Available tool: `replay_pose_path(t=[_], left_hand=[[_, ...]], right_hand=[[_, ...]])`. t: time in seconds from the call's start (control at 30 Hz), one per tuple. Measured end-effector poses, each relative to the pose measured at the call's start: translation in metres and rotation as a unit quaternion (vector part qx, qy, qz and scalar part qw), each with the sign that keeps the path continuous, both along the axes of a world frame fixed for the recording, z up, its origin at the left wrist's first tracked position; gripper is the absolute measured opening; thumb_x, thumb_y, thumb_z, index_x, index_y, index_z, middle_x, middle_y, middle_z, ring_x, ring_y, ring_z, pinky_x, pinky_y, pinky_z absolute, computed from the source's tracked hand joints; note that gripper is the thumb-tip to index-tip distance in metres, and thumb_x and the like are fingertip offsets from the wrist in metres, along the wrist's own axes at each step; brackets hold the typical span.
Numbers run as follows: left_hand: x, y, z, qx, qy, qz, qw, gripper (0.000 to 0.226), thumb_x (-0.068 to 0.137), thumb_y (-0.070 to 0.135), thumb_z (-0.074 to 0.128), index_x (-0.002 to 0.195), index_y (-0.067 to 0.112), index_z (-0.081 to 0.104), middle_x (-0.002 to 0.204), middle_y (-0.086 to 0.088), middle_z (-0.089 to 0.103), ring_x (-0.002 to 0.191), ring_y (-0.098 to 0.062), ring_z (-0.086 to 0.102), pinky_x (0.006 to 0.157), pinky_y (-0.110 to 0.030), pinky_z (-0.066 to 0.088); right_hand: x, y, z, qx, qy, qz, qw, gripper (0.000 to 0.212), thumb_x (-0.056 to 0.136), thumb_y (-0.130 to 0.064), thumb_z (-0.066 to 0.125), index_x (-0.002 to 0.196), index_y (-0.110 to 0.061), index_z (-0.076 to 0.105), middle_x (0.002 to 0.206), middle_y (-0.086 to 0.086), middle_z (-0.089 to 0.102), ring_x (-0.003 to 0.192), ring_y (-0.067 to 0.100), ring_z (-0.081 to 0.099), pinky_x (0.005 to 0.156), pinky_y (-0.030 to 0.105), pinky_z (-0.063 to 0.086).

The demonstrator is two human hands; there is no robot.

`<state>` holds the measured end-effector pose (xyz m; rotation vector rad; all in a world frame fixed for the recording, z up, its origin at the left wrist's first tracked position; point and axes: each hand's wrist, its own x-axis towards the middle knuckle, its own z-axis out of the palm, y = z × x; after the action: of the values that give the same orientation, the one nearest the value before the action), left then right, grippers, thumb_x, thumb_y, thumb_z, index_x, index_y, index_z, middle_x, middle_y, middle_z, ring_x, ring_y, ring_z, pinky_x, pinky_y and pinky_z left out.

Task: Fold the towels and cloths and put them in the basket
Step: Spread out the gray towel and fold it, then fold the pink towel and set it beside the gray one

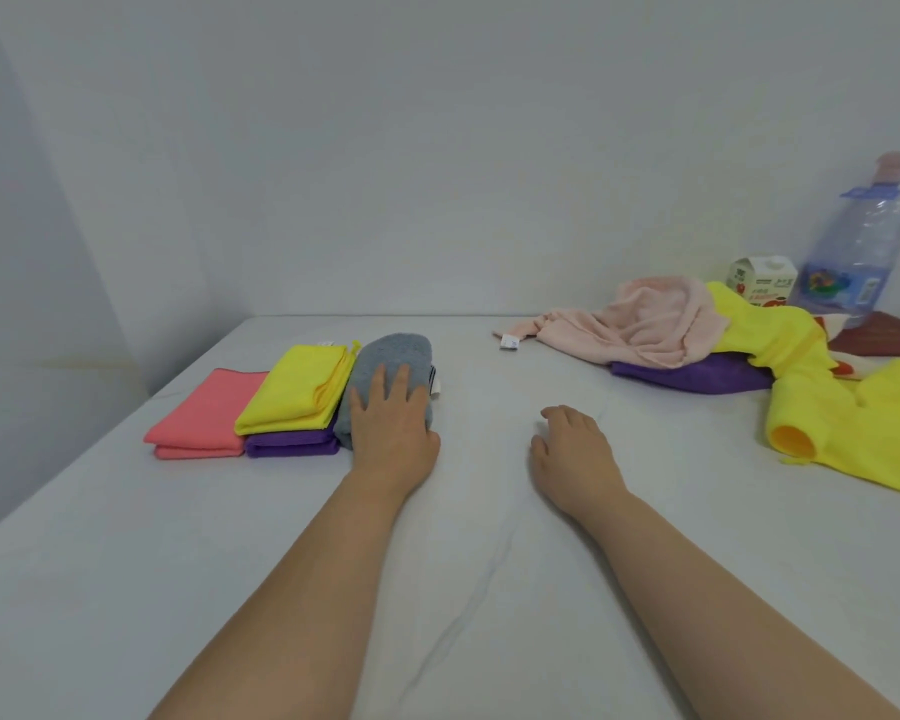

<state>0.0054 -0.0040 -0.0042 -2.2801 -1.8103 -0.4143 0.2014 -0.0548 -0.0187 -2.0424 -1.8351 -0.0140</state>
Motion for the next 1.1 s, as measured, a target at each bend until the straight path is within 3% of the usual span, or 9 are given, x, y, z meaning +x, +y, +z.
replay_pose_path(t=[0.17,0.27,0.37,0.53,0.6,0.73,0.9,1.0,1.1], left_hand=[[0.029,-0.009,-0.006,0.099,-0.005,-0.134,0.986,0.053,0.087,0.025,0.048,0.138,0.011,0.045,0.152,-0.013,0.032,0.145,-0.032,0.013,0.116,-0.050,0.011],[0.055,-0.013,-0.009,0.050,-0.037,-0.187,0.980,0.054,0.096,0.029,0.039,0.147,0.013,0.030,0.157,-0.009,0.019,0.147,-0.026,0.004,0.118,-0.041,0.004],[0.078,-0.007,-0.011,-0.064,-0.064,-0.173,0.981,0.057,0.100,0.036,0.030,0.152,0.019,0.012,0.160,-0.005,0.003,0.147,-0.021,-0.007,0.118,-0.038,-0.001],[0.113,0.008,-0.014,-0.207,-0.025,-0.086,0.974,0.056,0.100,0.044,0.016,0.152,0.025,0.006,0.160,-0.004,-0.004,0.147,-0.025,-0.008,0.117,-0.048,-0.003],[0.120,0.010,-0.014,-0.209,-0.024,-0.073,0.975,0.056,0.099,0.046,0.015,0.152,0.027,0.007,0.160,-0.004,-0.005,0.146,-0.026,-0.008,0.117,-0.050,-0.004],[0.119,0.016,-0.017,-0.191,-0.030,-0.076,0.978,0.057,0.098,0.047,0.017,0.151,0.029,0.008,0.160,-0.004,-0.003,0.147,-0.026,-0.007,0.117,-0.049,-0.003],[0.119,0.018,-0.018,-0.187,-0.043,-0.073,0.979,0.056,0.098,0.047,0.021,0.151,0.029,0.012,0.160,-0.003,0.000,0.147,-0.025,-0.005,0.117,-0.049,-0.002],[0.119,0.018,-0.017,-0.179,-0.057,-0.073,0.979,0.055,0.098,0.046,0.024,0.150,0.028,0.016,0.160,-0.003,0.004,0.147,-0.024,-0.003,0.116,-0.048,-0.001],[0.119,0.020,-0.015,-0.160,-0.126,-0.070,0.977,0.053,0.099,0.040,0.029,0.149,0.024,0.022,0.159,-0.002,0.012,0.147,-0.020,0.005,0.117,-0.043,0.004]], right_hand=[[0.015,0.000,0.003,0.014,-0.018,-0.037,0.999,0.039,0.098,-0.024,0.035,0.133,-0.009,0.042,0.134,0.006,0.046,0.125,0.025,0.039,0.104,0.034,0.030],[0.034,0.002,0.003,0.010,-0.031,-0.079,0.996,0.037,0.097,-0.023,0.035,0.131,-0.009,0.043,0.131,0.007,0.047,0.122,0.026,0.040,0.102,0.035,0.030],[0.049,0.009,0.001,0.001,-0.018,-0.109,0.994,0.036,0.096,-0.022,0.035,0.128,-0.007,0.045,0.131,0.010,0.047,0.122,0.028,0.041,0.100,0.036,0.031],[0.062,0.031,0.001,0.029,-0.052,-0.095,0.994,0.039,0.092,-0.024,0.033,0.123,-0.005,0.050,0.131,0.014,0.048,0.123,0.030,0.040,0.102,0.039,0.030],[0.074,0.042,0.003,0.042,-0.063,-0.103,0.992,0.052,0.084,-0.028,0.026,0.119,-0.002,0.055,0.134,0.019,0.046,0.125,0.035,0.038,0.105,0.045,0.028],[0.107,0.065,0.007,0.078,-0.090,-0.152,0.981,0.037,0.079,-0.020,0.044,0.104,-0.004,0.066,0.142,0.024,0.038,0.134,0.041,0.030,0.109,0.054,0.020],[0.130,0.083,0.004,0.014,-0.072,-0.198,0.977,0.043,0.090,-0.023,0.044,0.130,-0.009,0.051,0.154,0.012,0.021,0.144,0.030,0.009,0.114,0.053,0.004],[0.128,0.084,0.006,0.045,-0.060,-0.191,0.979,0.049,0.088,-0.018,0.045,0.135,-0.003,0.044,0.146,0.009,0.035,0.141,0.024,0.018,0.115,0.051,0.004],[0.116,0.077,0.011,0.170,-0.071,-0.104,0.977,0.044,0.077,-0.017,0.037,0.111,0.000,0.060,0.120,0.014,0.057,0.122,0.031,0.046,0.105,0.043,0.022]])
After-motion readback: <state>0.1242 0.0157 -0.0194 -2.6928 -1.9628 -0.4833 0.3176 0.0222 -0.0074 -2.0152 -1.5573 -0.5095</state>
